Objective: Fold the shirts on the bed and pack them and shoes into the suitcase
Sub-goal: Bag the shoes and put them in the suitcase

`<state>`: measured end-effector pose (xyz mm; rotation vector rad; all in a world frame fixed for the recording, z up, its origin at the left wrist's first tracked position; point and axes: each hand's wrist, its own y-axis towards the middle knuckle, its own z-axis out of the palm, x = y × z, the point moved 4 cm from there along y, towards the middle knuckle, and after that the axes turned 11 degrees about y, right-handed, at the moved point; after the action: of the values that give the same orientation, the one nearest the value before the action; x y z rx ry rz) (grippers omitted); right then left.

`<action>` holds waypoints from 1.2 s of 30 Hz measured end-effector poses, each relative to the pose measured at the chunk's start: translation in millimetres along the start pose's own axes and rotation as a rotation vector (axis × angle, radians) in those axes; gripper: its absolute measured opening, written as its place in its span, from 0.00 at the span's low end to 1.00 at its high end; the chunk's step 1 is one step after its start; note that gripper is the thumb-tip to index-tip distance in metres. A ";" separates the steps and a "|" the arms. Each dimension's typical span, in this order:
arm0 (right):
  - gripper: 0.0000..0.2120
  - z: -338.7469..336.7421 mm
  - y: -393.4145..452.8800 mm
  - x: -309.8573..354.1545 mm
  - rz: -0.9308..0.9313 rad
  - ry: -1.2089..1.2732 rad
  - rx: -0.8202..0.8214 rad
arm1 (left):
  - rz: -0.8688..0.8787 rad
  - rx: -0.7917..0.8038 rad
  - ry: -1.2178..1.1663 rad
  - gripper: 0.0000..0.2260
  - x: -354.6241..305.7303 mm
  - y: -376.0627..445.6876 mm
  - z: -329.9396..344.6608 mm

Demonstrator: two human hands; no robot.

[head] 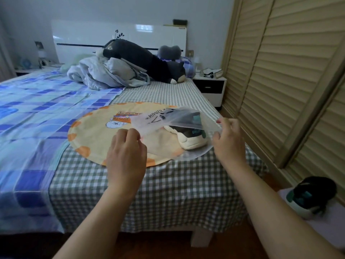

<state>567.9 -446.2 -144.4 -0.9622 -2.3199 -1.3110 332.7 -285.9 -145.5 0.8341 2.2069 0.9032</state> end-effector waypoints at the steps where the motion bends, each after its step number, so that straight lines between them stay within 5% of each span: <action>1: 0.07 -2.8 2.3 -1.6 0.012 0.017 -0.022 | 0.001 -0.006 0.017 0.05 -0.5 -0.7 -2.3; 6: 0.06 -0.8 0.1 -15.3 0.088 0.244 0.106 | 0.008 0.069 0.108 0.19 -11.7 -13.1 -5.2; 10: 0.13 -34.3 -23.9 -44.6 0.176 0.244 0.005 | 0.287 0.171 0.007 0.26 -69.8 -37.6 3.5; 15: 0.08 -70.6 -89.5 -152.6 0.547 -0.002 0.013 | 0.555 0.582 0.034 0.28 -135.7 -85.6 58.2; 19: 0.20 -90.2 -127.3 -241.7 0.749 -0.232 0.170 | 0.613 0.713 0.233 0.31 -147.5 -107.5 109.6; 24: 0.41 -110.9 -108.8 -317.7 0.797 -0.316 0.123 | 0.562 0.721 0.285 0.29 -164.3 -112.4 124.0; 26: 0.39 -107.2 -107.4 -340.3 0.879 -0.286 0.157 | 0.552 0.720 0.309 0.28 -168.4 -110.9 123.3; 31: 0.17 -107.9 -117.3 -354.0 0.880 -0.314 0.118 | 0.578 0.772 0.306 0.32 -160.0 -114.8 123.5; 36: 0.13 -123.2 -108.2 -309.5 0.680 -0.297 0.051 | 0.598 0.829 0.250 0.31 -155.5 -109.5 119.2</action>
<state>711.9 -713.2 -319.3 -1.8134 -1.9039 -0.8627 479.8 -417.0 -253.0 1.9230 2.6156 0.2915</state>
